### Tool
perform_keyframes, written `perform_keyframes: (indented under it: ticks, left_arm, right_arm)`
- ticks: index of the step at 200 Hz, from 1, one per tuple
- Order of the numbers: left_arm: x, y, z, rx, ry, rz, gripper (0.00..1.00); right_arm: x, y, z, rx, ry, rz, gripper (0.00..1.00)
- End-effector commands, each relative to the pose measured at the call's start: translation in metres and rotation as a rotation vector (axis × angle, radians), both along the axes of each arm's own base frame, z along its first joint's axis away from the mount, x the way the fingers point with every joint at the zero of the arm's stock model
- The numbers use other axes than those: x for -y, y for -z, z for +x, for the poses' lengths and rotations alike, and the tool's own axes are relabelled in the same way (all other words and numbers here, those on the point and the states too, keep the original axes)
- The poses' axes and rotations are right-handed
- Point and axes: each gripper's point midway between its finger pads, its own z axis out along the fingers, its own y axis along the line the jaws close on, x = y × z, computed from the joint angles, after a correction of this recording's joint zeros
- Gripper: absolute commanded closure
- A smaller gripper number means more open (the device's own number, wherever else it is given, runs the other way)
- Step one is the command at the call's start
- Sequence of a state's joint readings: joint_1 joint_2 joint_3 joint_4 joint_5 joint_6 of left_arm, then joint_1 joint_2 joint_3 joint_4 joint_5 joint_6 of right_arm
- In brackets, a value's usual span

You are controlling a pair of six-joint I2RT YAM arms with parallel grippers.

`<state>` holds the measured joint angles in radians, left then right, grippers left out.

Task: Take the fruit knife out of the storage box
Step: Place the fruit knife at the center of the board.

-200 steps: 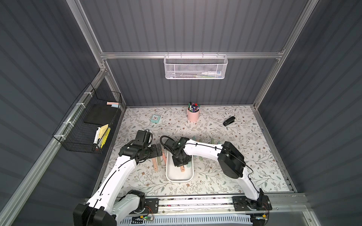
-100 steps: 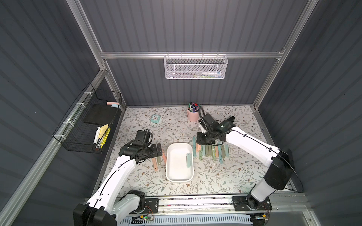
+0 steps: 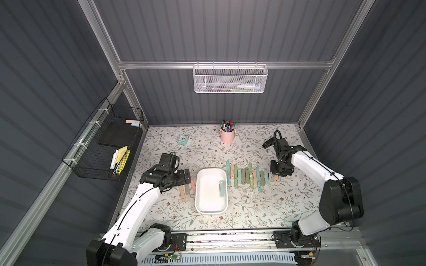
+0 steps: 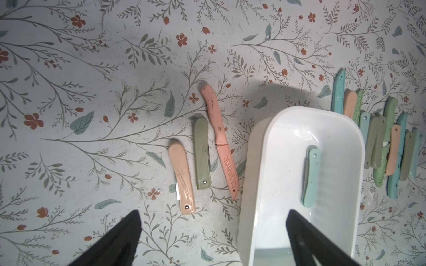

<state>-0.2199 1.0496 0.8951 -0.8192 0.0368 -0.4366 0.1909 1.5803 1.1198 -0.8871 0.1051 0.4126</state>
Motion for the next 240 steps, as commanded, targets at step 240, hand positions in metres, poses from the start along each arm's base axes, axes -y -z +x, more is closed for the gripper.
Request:
perform_keyframes:
  ticks: [240]
  left_arm:
    - [0.003, 0.000, -0.001, -0.004, 0.011, -0.010, 0.01]
  right_arm:
    - [-0.054, -0.024, -0.001, 0.002, -0.208, 0.007, 0.61]
